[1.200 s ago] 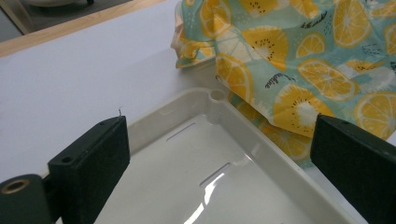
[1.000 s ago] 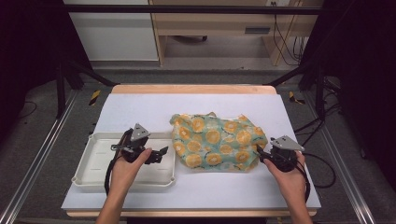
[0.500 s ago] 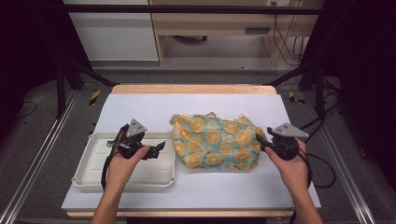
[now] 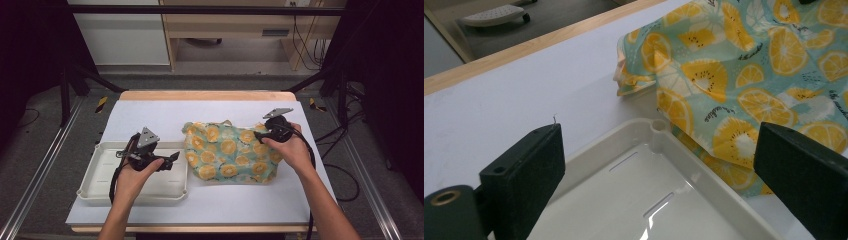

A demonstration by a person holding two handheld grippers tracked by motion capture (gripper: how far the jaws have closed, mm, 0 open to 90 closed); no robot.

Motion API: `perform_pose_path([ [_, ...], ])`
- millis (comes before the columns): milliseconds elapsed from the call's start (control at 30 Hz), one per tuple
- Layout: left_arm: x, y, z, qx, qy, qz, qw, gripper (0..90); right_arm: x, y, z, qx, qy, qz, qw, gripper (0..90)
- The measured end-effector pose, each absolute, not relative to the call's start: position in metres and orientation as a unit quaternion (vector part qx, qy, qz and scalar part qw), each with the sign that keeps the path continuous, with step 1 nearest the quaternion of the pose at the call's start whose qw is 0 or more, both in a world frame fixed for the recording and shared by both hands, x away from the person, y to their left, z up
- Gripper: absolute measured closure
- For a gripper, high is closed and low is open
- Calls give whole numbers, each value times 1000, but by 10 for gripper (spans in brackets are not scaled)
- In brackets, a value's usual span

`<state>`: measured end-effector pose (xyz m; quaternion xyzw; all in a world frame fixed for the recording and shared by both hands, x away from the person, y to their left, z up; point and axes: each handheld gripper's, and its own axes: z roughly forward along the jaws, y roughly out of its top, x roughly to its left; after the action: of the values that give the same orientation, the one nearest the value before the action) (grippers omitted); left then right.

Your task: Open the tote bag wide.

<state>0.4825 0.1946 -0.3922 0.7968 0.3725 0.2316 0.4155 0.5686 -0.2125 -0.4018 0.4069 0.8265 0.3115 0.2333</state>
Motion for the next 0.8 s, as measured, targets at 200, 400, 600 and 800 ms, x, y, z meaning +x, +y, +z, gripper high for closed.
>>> perform_pose_path([
  [200,480,188,-392,802,366,232,412,69,541,-218,-381,384,814,366,236,900],
  [400,479,171,-387,816,342,238,400,75,471,-219,-365,311,804,440,252,900],
  [600,482,155,-383,825,326,241,395,80,417,-223,-388,279,803,474,228,900],
  [800,479,147,-376,828,314,243,395,84,393,-229,-423,280,830,436,204,900],
])
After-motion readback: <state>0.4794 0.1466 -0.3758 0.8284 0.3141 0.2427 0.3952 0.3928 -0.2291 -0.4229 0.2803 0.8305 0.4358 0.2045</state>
